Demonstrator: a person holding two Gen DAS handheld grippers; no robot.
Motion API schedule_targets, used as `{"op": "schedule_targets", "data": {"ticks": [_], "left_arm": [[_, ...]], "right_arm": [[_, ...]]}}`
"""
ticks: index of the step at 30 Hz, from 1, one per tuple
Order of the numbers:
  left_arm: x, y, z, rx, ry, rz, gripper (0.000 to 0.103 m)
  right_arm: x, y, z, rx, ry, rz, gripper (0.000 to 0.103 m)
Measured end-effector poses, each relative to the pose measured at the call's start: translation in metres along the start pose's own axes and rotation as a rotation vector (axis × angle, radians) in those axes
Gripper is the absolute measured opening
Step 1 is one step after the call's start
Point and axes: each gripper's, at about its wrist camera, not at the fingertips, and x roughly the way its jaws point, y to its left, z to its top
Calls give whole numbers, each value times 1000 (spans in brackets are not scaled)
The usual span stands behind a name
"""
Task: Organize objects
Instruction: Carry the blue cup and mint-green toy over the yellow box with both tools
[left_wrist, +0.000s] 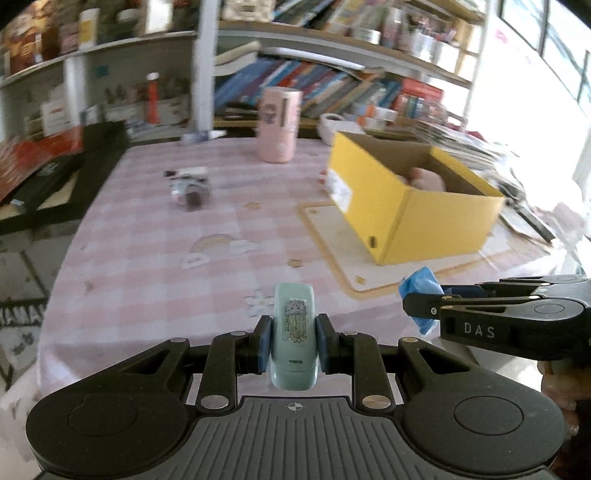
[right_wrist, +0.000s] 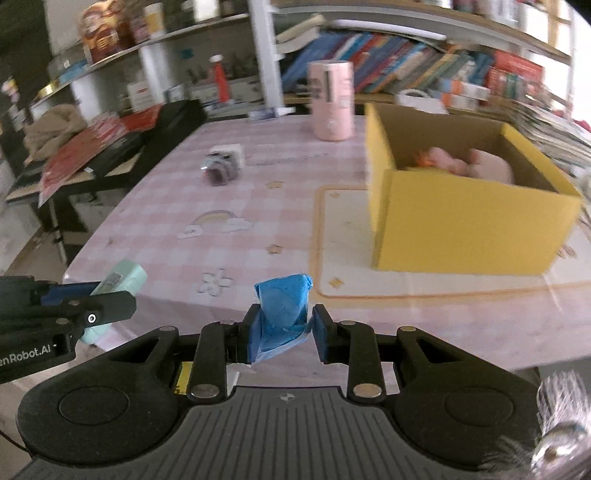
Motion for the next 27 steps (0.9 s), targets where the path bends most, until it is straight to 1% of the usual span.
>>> {"op": "schedule_targets", "data": {"ticks": [6, 12, 21, 27], "left_arm": [[11, -28, 2, 68, 14, -84, 23], [22, -52, 6, 130, 27, -152, 23], [41, -84, 14, 184, 48, -209, 23], [55, -100, 26, 202, 51, -212, 23]], "right_arm": [[-18, -25, -14, 73, -6, -78, 27], [-32, -50, -26, 151, -9, -152, 27], [-41, -83, -33, 215, -4, -212, 27], [-39, -106, -29, 239, 1, -222, 27]]}}
